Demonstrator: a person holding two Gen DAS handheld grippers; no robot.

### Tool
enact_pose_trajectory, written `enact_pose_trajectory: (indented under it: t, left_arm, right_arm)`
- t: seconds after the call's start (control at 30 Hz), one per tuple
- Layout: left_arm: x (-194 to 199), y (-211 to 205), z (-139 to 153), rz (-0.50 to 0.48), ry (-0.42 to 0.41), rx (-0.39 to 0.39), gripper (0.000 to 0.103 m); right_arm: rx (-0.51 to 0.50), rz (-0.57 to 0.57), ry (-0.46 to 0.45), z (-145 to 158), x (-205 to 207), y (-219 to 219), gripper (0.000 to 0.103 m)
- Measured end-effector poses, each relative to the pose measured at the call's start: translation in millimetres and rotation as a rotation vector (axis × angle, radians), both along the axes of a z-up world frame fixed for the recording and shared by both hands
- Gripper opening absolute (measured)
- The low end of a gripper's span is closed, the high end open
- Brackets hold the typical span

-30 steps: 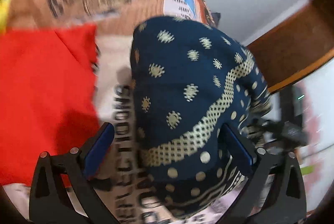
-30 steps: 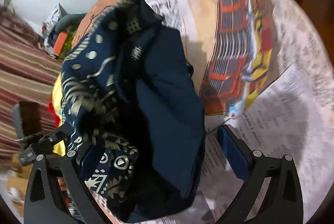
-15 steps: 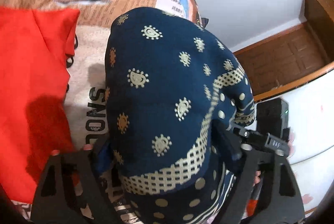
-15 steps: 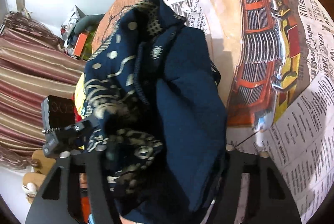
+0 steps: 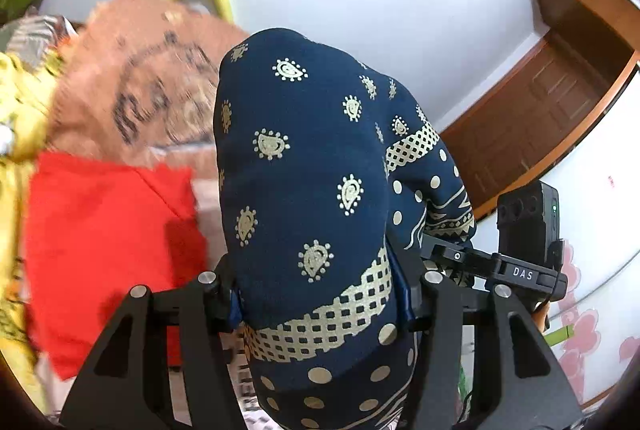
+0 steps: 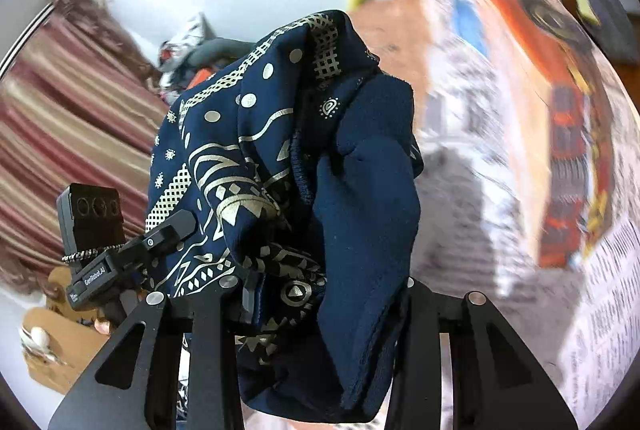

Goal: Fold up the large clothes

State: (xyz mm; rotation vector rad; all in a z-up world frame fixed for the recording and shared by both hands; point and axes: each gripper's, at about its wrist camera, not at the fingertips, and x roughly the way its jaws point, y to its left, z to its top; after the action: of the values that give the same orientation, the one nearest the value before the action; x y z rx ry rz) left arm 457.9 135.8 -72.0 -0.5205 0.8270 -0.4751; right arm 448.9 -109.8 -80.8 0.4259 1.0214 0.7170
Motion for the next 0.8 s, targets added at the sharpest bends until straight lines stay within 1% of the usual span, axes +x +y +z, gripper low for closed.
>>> enact_pose_trajectory:
  t: [0.07, 0.13, 0.2, 0.27, 0.3, 0.4, 0.47, 0.5, 0.53, 0.6, 0.63, 0.67, 0.7, 0.73, 0.77, 0.8]
  left_arm:
    - [-6.1, 22.9, 11.4, 0.02, -0.013, 0.001, 0.056]
    - [-7.9, 48.8, 17.8, 0.046, -0.018, 0.009, 0.056]
    - [-4.3, 66.5, 14.0, 0.063, -0.008, 0.016, 0.056]
    - [-3.4, 86.7, 3.0, 0.082, 0.019, 0.022, 0.056]
    - [-0.9, 94.1, -4.1, 0.089, 0.035, 0.025, 0.056]
    - [11.7, 118.7, -38.0, 0.111, 0.099, 0.024, 0.056]
    - [20.0, 133.8, -72.1, 0.128, 0.157, 0.02, 0.057]
    - [24.3, 139.3, -88.3, 0.137, 0.188, 0.022, 0.057]
    - [30.0, 145.4, -110.8, 0.156, 0.236, 0.038, 0.057]
    - [40.9, 153.4, -150.2, 0.187, 0.322, 0.085, 0.057]
    - [41.6, 157.6, -166.4, 0.2, 0.335, 0.087, 0.058]
    - [40.3, 160.8, -171.2, 0.209, 0.323, 0.07, 0.062]
    - [36.4, 166.1, -172.7, 0.211, 0.298, 0.023, 0.066]
    - [32.9, 167.9, -171.0, 0.207, 0.289, 0.0, 0.066]
    - [32.2, 168.0, -169.9, 0.208, 0.288, 0.01, 0.068]
    - [29.9, 164.6, -164.8, 0.215, 0.28, 0.064, 0.07]
  right_arm:
    - [-0.001, 0.02, -0.037, 11.4, -0.7, 23.9, 0.034]
    - [0.001, 0.036, -0.051, 14.1, 2.3, 47.6, 0.033]
    - [0.001, 0.049, -0.053, 7.4, 2.5, 66.9, 0.033]
    - [-0.003, 0.06, -0.04, -4.3, 5.5, 86.0, 0.033]
    - [-0.005, 0.064, -0.028, -11.7, 8.6, 91.3, 0.033]
    - [-0.021, 0.076, 0.027, -42.7, 16.9, 114.0, 0.033]
    - [-0.053, 0.082, 0.068, -72.2, 24.1, 128.5, 0.033]
    - [-0.072, 0.084, 0.079, -82.2, 28.4, 133.3, 0.031]
    - [-0.092, 0.091, 0.088, -96.4, 32.5, 137.8, 0.027]
    - [-0.134, 0.103, 0.11, -117.1, 38.4, 142.3, 0.026]
    - [-0.178, 0.096, 0.113, -126.1, 41.0, 142.9, 0.026]
    - [-0.219, 0.098, 0.109, -132.4, 43.3, 142.9, 0.026]
    - [-0.233, 0.106, 0.108, -135.1, 43.8, 141.5, 0.026]
    - [-0.235, 0.113, 0.109, -136.4, 43.3, 138.1, 0.027]
    - [-0.231, 0.118, 0.109, -132.6, 41.4, 136.2, 0.027]
    - [-0.234, 0.123, 0.104, -129.4, 40.4, 134.0, 0.027]
